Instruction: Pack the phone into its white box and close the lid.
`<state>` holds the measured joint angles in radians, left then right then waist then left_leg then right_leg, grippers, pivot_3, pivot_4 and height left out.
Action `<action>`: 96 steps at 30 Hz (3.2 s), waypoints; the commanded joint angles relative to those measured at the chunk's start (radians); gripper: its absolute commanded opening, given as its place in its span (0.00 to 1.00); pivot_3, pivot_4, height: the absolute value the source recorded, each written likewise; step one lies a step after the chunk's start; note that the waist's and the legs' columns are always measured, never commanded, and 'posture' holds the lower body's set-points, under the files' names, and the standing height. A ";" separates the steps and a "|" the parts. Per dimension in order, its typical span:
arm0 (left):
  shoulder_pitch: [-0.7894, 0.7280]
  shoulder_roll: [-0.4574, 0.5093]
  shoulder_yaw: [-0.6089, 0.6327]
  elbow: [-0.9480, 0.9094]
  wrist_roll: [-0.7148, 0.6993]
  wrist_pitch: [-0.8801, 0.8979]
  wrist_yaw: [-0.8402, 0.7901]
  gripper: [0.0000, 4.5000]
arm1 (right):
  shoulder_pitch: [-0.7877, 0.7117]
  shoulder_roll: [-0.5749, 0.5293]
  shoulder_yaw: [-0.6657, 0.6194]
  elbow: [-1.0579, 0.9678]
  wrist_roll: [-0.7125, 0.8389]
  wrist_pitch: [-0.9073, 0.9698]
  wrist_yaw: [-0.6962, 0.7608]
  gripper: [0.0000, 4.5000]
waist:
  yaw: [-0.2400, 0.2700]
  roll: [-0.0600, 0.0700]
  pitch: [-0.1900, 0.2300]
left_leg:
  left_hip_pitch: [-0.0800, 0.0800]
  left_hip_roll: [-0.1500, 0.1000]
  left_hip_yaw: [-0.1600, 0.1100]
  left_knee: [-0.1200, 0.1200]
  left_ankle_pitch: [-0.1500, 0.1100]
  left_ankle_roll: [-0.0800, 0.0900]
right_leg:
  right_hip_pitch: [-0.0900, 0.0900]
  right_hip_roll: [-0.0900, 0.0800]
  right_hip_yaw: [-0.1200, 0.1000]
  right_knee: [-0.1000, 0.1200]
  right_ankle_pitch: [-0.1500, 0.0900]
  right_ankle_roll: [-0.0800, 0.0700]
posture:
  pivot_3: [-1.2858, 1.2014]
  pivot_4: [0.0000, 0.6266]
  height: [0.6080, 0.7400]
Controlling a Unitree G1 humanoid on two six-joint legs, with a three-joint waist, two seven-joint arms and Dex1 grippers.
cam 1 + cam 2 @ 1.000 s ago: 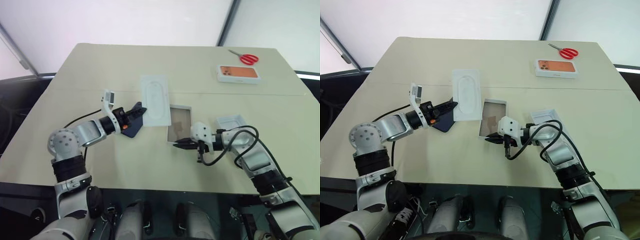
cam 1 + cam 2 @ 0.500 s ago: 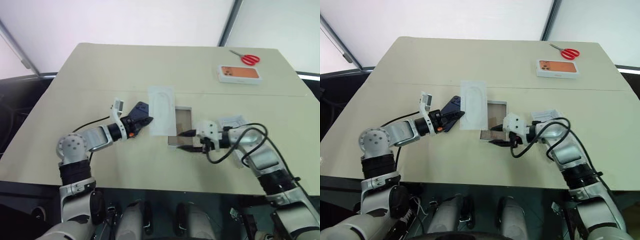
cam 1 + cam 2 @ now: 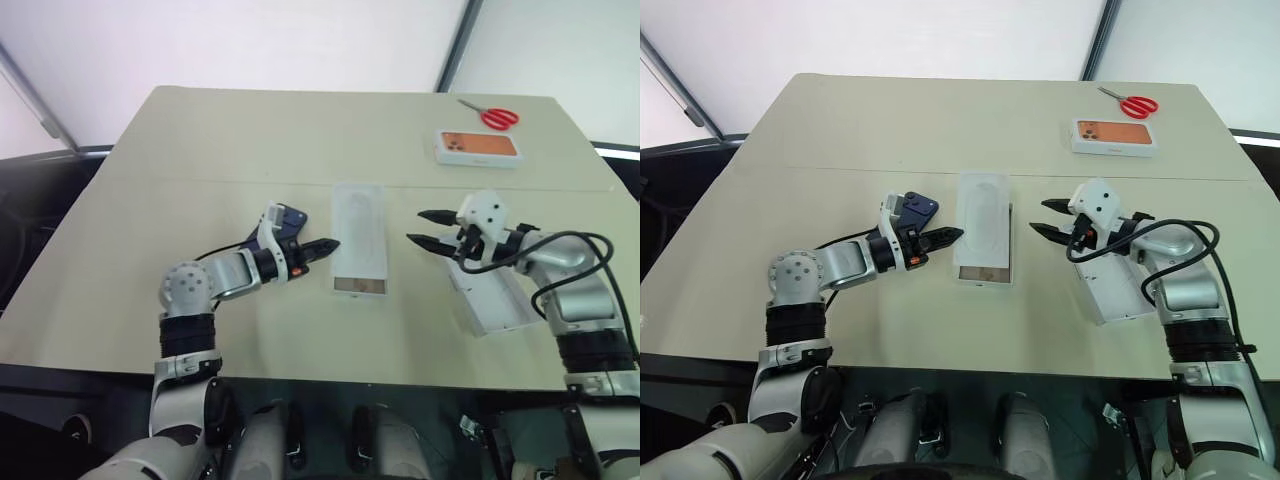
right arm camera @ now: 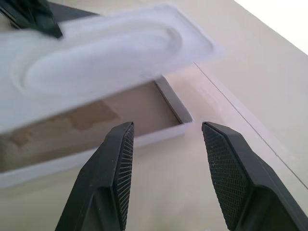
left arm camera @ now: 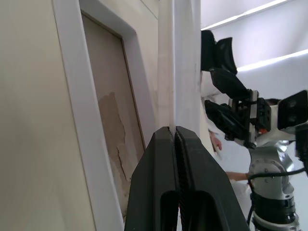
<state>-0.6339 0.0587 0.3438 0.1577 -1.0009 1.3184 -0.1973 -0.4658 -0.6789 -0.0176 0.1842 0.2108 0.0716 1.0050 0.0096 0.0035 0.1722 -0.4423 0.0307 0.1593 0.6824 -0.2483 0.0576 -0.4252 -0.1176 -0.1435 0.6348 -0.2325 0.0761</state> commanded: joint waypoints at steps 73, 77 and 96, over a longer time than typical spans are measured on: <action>0.052 0.302 -0.021 -0.170 0.180 -0.230 -0.116 0.98 | -0.282 0.222 0.306 0.118 -0.380 -0.028 -0.142 0.01 | -0.026 0.000 0.000 | 0.000 0.000 0.000 -0.001 0.001 -0.002 | -0.001 0.001 0.000 0.001 0.000 0.000 | 0.52 0.24 0.98; 0.024 0.424 -0.045 -0.073 0.228 -0.257 -0.200 0.98 | -0.294 0.299 0.257 0.050 -0.295 0.111 -0.142 0.01 | -0.030 0.000 0.000 | 0.000 0.001 0.000 -0.002 0.001 -0.002 | -0.002 0.002 0.000 0.001 0.000 0.000 | 0.52 0.24 0.98; -0.208 0.562 -0.417 0.605 0.616 -0.552 -0.806 0.98 | -0.409 0.539 0.466 0.287 -0.453 0.295 -0.284 0.01 | -0.026 0.001 -0.001 | -0.001 0.000 0.003 -0.003 -0.001 -0.006 | -0.005 0.001 0.001 0.005 0.000 -0.001 | 0.52 0.24 0.98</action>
<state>-0.8429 0.6329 -0.0380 0.7152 -0.4266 0.7782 -0.9798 -0.8529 -0.1533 0.4426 0.4604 -0.2335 0.3709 0.7302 -0.0168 0.0040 0.1715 -0.4429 0.0305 0.1622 0.6798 -0.2487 0.0515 -0.4307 -0.1169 -0.1427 0.6406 -0.2329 0.0756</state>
